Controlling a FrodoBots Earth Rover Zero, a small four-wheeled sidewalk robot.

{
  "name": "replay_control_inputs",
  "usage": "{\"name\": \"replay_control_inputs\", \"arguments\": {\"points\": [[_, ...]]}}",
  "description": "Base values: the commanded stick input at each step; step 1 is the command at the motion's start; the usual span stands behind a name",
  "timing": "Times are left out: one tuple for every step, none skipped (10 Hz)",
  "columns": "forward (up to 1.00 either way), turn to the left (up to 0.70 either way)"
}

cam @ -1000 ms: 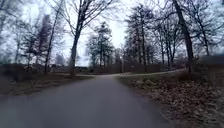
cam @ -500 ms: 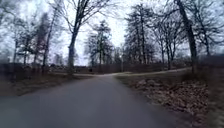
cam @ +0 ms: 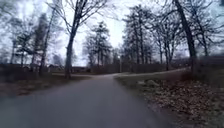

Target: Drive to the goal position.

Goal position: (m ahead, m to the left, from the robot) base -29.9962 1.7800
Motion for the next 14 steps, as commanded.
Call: {"name": "replay_control_inputs", "arguments": {"points": [[0.0,-1.0],[0.0,-1.0],[0.0,-1.0],[0.0,-1.0],[0.0,-1.0],[0.0,-1.0],[0.0,-1.0],[0.0,-1.0],[0.0,-1.0],[0.0,-1.0],[0.0,-1.0],[0.0,-1.0],[0.0,-1.0],[0.0,-1.0]]}}
